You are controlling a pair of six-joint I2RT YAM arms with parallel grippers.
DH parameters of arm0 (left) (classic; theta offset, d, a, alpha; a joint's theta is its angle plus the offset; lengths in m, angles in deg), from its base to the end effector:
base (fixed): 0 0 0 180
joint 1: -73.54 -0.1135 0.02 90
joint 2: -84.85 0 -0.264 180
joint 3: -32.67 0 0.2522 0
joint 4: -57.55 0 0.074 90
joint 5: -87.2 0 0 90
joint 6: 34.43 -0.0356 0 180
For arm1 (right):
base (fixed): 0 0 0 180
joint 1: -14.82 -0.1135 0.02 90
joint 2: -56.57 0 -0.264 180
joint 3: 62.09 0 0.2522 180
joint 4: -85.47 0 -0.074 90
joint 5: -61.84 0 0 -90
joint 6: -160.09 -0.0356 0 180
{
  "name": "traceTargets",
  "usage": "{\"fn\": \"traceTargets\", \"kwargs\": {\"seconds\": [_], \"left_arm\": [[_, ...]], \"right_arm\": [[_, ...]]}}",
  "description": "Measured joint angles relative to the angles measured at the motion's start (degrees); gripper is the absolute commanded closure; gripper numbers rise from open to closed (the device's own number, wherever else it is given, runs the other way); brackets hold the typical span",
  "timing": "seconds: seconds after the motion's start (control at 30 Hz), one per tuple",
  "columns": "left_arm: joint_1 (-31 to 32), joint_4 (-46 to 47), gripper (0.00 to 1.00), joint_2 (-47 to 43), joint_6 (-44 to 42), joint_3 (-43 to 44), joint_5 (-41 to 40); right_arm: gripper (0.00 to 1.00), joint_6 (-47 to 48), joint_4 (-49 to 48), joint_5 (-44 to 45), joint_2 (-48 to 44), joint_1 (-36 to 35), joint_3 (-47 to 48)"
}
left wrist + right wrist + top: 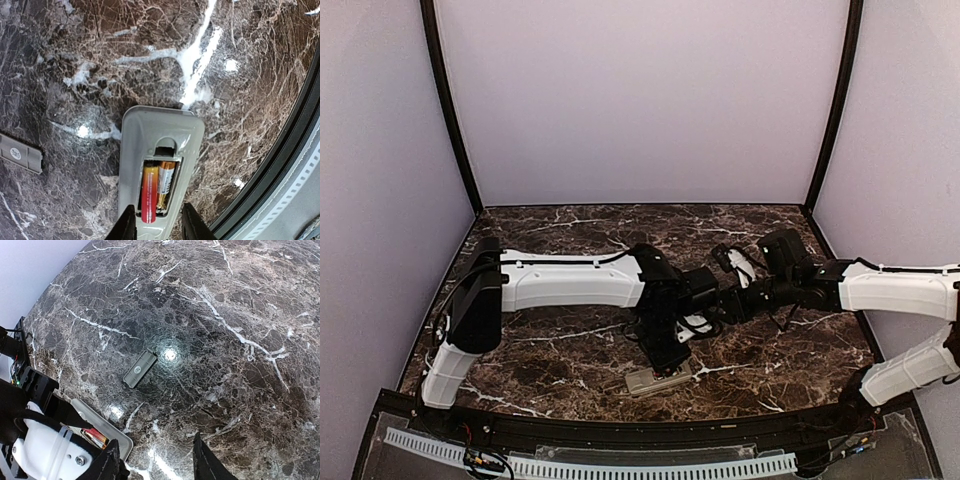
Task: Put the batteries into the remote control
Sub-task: Place the battery in the battery compartment, then press the battery in the battery compartment.
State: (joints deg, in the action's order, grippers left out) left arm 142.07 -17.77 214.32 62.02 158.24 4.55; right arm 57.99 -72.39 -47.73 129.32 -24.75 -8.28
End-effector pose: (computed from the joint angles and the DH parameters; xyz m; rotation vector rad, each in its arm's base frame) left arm 0.1641 -0.4296 0.1928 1.5899 2.6059 -0.3309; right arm 0.1938 0.1757 0.2131 -0.7469 2.2688 0.8417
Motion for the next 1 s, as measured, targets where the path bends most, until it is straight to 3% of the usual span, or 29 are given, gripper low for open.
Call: {"fn": "traceTargets", "kwargs": {"seconds": [0.13, 0.27, 0.43, 0.63, 0.73, 1.0], "left_arm": [[0.0, -0.6, 0.64, 0.0, -0.3, 0.7, -1.0], [0.0, 1.8, 0.51, -1.9, -0.9, -2.3, -3.1], [0.0, 13.7, 0.34, -17.5, -2.5, -24.2, -6.5], [-0.2, 29.5, 0.25, -39.1, -7.4, -50.9, -8.1], [-0.2, 37.3, 0.24, -43.5, -10.3, -58.1, -7.4], [0.3, 57.0, 0.24, -41.9, -14.8, -66.2, -4.8]], "right_arm": [[0.55, -0.2, -0.3, -0.4, 0.0, 0.2, 0.0], [0.62, -1.1, -0.2, -1.9, 0.0, 0.3, 0.0], [0.74, -3.9, 0.3, -7.6, 0.0, 0.3, 0.0], [0.9, -10.1, -2.0, -15.3, 2.1, 0.1, -0.3], [1.0, -14.8, -5.8, -17.9, 4.4, -1.4, -1.8], [1.0, -20.4, -9.7, -20.0, 13.4, -9.7, 0.4]]}}
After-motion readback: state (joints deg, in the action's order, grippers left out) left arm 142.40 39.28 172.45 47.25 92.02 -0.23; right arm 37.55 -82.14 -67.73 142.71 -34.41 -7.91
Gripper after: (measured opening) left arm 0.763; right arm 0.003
